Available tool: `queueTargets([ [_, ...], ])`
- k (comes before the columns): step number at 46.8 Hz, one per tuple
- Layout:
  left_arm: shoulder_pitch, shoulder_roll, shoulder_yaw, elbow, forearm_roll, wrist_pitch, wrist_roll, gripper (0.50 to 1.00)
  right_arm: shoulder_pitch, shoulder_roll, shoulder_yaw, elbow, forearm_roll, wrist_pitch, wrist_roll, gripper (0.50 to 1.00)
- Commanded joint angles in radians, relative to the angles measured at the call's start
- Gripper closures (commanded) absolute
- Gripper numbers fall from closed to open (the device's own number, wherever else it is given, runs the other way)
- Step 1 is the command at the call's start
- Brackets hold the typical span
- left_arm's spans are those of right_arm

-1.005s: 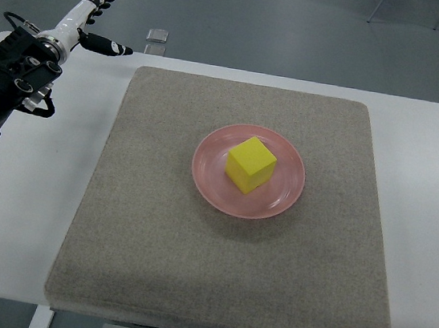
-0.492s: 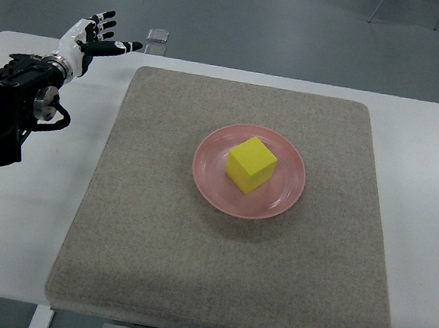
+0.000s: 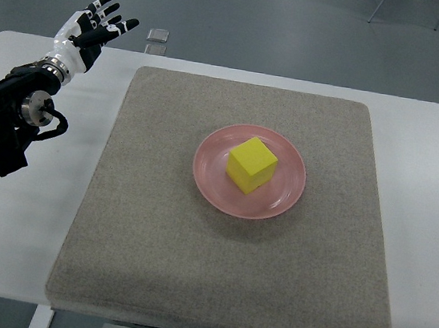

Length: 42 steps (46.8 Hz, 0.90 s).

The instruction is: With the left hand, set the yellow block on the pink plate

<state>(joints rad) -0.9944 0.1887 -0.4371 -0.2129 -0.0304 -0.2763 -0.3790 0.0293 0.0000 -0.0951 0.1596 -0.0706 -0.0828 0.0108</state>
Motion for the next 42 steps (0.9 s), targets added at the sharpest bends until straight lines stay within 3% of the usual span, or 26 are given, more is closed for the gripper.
queueTargets([
  [1, -0.001, 0.0, -0.054, -0.002, -0.074, -0.012, 0.005, 0.512, 0.0, 0.0, 0.0, 0.0, 0.0, 0.0, 0.0, 0.576],
  [19, -0.013, -0.04, -0.1, -0.002, -0.272, 0.017, 0.029, 0.512, 0.0, 0.0, 0.0, 0.0, 0.0, 0.0, 0.0, 0.576],
  [30, -0.018, -0.083, -0.155, -0.008, -0.27, 0.146, 0.08, 0.512, 0.0, 0.0, 0.0, 0.0, 0.0, 0.0, 0.0, 0.576],
  [42, -0.067, -0.092, -0.196, -0.013, -0.269, 0.108, 0.081, 0.512, 0.0, 0.0, 0.0, 0.0, 0.0, 0.0, 0.0, 0.576],
])
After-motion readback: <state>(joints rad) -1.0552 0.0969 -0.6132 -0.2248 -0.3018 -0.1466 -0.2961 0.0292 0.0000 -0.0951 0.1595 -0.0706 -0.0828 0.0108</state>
